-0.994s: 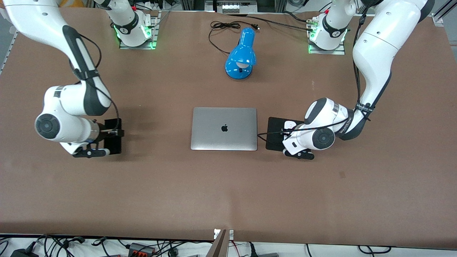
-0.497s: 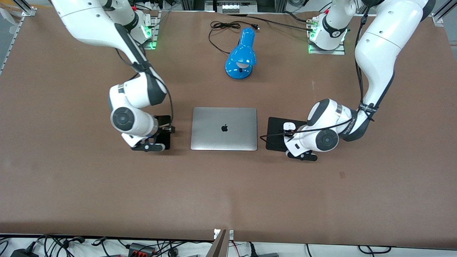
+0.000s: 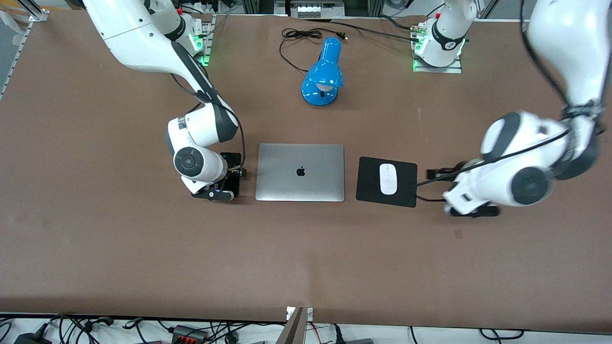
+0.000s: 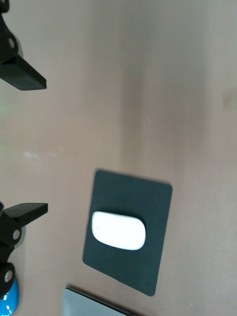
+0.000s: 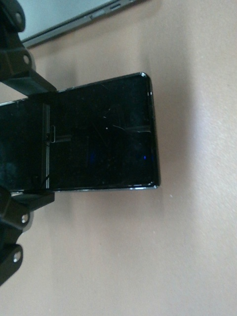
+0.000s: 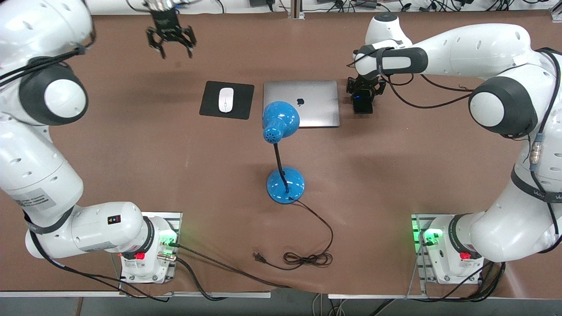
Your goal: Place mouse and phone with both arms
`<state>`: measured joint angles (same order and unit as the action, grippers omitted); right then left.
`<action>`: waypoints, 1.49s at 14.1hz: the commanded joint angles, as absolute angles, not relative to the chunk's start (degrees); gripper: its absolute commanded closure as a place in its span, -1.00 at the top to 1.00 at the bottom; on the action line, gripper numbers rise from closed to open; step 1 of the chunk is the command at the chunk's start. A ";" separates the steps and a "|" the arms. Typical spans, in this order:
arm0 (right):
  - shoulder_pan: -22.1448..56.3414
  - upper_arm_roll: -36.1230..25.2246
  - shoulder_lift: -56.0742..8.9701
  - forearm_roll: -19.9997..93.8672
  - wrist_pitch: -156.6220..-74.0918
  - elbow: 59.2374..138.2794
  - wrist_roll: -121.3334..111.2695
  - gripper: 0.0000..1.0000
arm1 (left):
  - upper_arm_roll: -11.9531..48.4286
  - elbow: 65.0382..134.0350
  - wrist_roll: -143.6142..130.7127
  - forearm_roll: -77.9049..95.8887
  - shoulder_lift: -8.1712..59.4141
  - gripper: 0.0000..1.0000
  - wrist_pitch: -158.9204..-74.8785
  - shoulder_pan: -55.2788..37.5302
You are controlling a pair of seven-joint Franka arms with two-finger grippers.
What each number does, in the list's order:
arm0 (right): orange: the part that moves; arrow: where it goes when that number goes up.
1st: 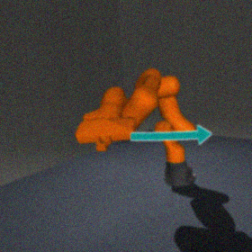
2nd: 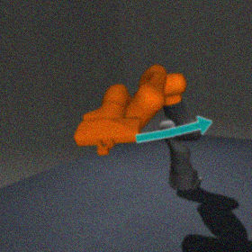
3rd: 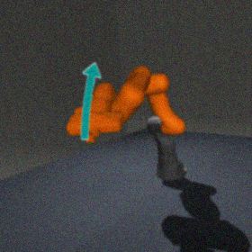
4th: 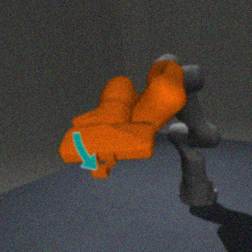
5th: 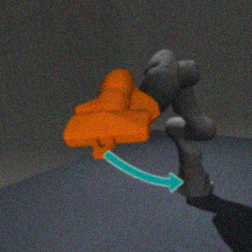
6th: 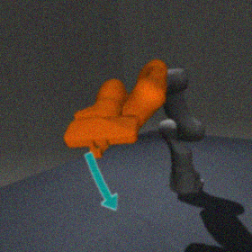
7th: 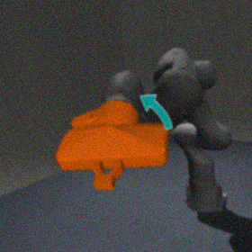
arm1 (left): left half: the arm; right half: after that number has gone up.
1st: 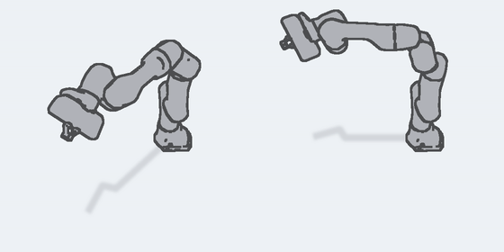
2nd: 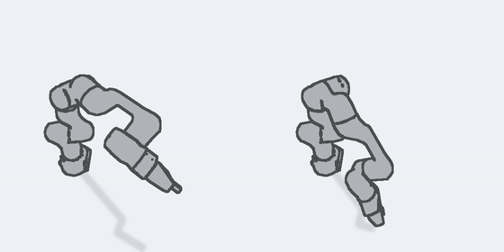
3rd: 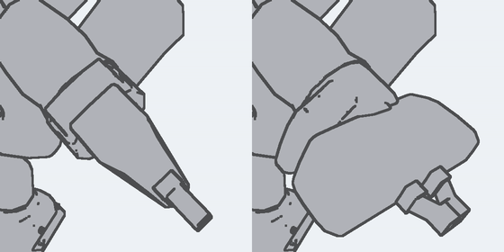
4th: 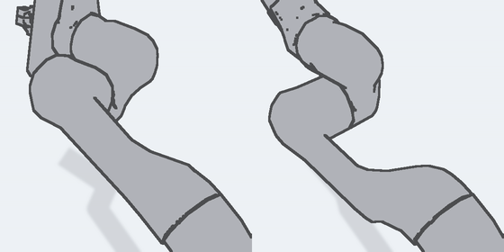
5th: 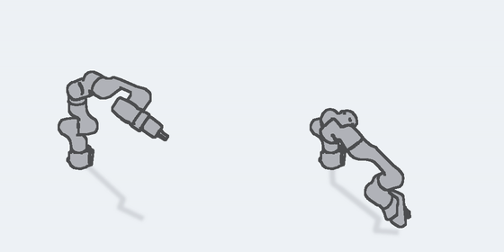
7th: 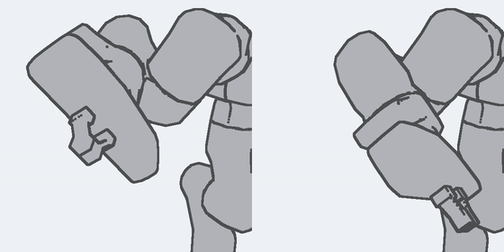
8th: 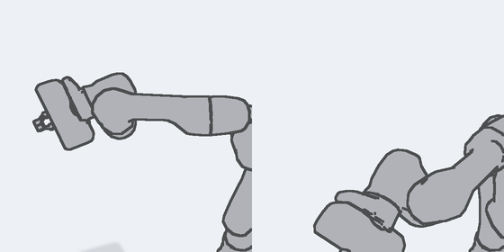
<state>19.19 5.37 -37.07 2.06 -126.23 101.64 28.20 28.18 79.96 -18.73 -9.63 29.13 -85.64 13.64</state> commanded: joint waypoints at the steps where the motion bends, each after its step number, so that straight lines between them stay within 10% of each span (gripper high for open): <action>1: 20.56 4.92 -36.56 2.02 -126.74 102.13 29.88 -0.50 | 28.57 82.79 -19.60 -5.74 17.79 1.00 -82.36 15.81; 6: 20.83 4.92 -36.74 0.26 -127.88 102.13 29.09 -0.47 | 28.65 87.52 -18.81 -0.88 8.63 1.00 -81.38 21.01; 7: 20.83 4.92 -37.00 0.26 -127.88 102.13 29.09 -0.15 | 28.65 88.15 -18.81 -0.88 8.18 1.00 -82.78 21.01; 8: 20.66 4.92 -37.00 0.35 -127.97 102.04 29.27 0.94 | 28.74 87.98 -18.81 -0.88 8.17 1.00 -82.97 21.01; 13: 19.78 4.40 -30.78 0.18 -122.64 98.63 28.39 1.00 | 27.61 87.89 -15.06 -0.88 7.83 1.00 -83.23 19.87; 17: 17.50 2.37 -28.83 -0.26 -103.93 82.13 24.80 1.00 | 6.19 87.89 -10.02 1.31 7.21 1.00 -83.41 2.41; 21: 11.80 1.76 -26.47 -0.18 -93.87 72.78 22.06 1.00 | 5.45 88.33 -7.84 1.40 5.73 1.00 -83.76 1.93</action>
